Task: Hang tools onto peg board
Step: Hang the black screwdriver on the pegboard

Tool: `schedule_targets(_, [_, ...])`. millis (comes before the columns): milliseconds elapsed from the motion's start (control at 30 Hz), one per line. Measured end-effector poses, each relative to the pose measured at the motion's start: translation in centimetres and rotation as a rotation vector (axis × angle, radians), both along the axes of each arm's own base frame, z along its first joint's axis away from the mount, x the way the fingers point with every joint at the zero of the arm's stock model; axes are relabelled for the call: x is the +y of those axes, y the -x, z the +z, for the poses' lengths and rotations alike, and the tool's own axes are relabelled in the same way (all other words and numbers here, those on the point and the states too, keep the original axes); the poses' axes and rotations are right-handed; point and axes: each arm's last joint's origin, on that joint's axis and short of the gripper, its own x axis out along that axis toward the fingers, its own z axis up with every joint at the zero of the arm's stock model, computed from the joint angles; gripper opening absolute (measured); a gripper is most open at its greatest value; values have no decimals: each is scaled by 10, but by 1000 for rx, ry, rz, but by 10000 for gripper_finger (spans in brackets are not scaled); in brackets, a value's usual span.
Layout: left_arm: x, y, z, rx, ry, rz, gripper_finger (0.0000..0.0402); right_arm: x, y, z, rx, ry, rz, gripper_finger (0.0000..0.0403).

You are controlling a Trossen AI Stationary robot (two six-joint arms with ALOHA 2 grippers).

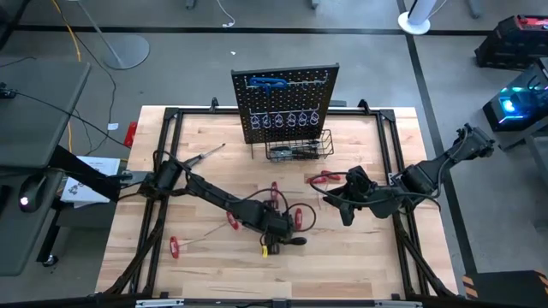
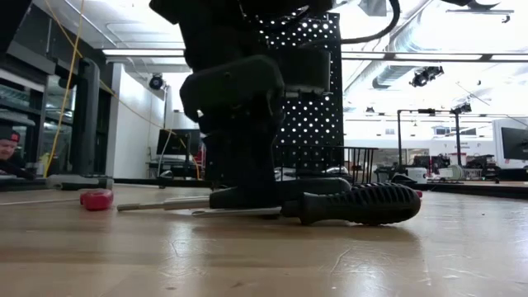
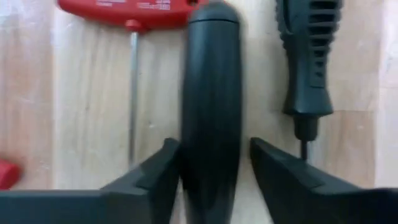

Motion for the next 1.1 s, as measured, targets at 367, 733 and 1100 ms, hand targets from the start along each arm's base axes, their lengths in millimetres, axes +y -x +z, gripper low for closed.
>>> schedule_targets(367, [33, 23, 93, -146, -83, 123, 102, 1, -2, 2, -38, -23, -22, 114])
schedule_targets(733, [59, 73, 240, -814, -154, 443, 102, 12, -47, -7, -163, -85, -55, 115])
schedule_targets(1100, [72, 71, 271, -1058, -150, 513, 102, -31, -81, 26, -521, -59, -178, 149])
